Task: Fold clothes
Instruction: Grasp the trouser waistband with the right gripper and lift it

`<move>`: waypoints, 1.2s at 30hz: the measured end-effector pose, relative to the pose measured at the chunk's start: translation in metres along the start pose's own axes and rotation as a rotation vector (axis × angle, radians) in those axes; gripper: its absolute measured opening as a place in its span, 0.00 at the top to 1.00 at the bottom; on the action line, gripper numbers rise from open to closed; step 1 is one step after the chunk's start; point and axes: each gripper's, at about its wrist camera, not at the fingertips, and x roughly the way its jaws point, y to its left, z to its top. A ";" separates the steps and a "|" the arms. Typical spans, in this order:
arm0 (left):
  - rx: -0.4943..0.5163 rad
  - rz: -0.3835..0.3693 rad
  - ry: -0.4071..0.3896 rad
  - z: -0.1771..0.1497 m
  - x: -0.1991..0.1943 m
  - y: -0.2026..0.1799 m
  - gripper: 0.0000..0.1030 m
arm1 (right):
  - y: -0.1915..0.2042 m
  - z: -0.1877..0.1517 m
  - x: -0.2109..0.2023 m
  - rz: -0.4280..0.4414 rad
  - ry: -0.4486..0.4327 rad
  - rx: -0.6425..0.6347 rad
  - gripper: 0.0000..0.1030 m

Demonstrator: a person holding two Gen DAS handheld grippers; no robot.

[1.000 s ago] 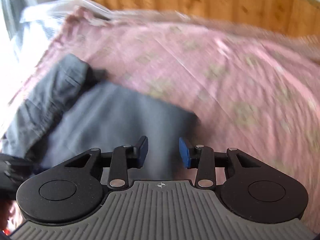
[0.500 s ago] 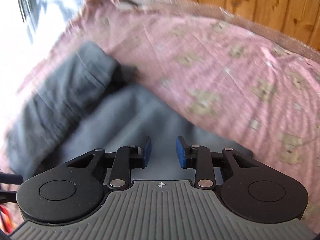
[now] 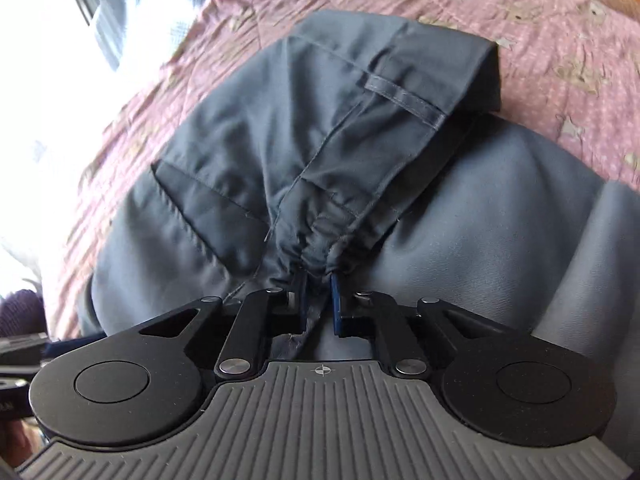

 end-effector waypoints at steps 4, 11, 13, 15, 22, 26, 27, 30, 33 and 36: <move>-0.021 0.041 -0.093 0.017 -0.036 0.035 0.51 | 0.008 0.026 -0.044 -0.048 -0.048 -0.124 0.69; 0.033 -0.044 0.034 0.052 0.012 0.074 0.47 | 0.025 0.144 -0.025 -0.111 -0.164 -0.284 0.15; 0.082 -0.077 0.071 0.053 0.026 0.069 0.47 | 0.034 0.174 0.012 -0.131 -0.133 -0.322 0.15; 0.104 -0.109 0.085 0.052 0.031 0.068 0.47 | 0.036 0.194 0.046 -0.153 -0.095 -0.333 0.15; 0.089 -0.215 0.124 0.044 0.029 0.083 0.50 | 0.025 0.214 0.116 -0.085 0.117 -0.282 0.62; 0.087 -0.248 0.136 0.045 0.018 0.086 0.59 | 0.015 0.207 0.092 -0.068 0.052 -0.290 0.87; 0.085 -0.253 0.137 0.046 0.015 0.086 0.71 | 0.015 0.207 0.084 -0.080 0.015 -0.297 0.88; 0.079 -0.271 0.140 0.049 0.003 0.089 0.88 | 0.015 0.212 0.063 -0.125 -0.098 -0.298 0.91; 0.072 -0.288 0.143 0.051 -0.008 0.091 1.00 | -0.005 0.218 0.076 -0.163 -0.100 -0.205 0.93; 0.073 -0.240 0.168 0.045 -0.009 0.095 1.00 | -0.025 0.223 0.091 -0.190 -0.093 -0.109 0.93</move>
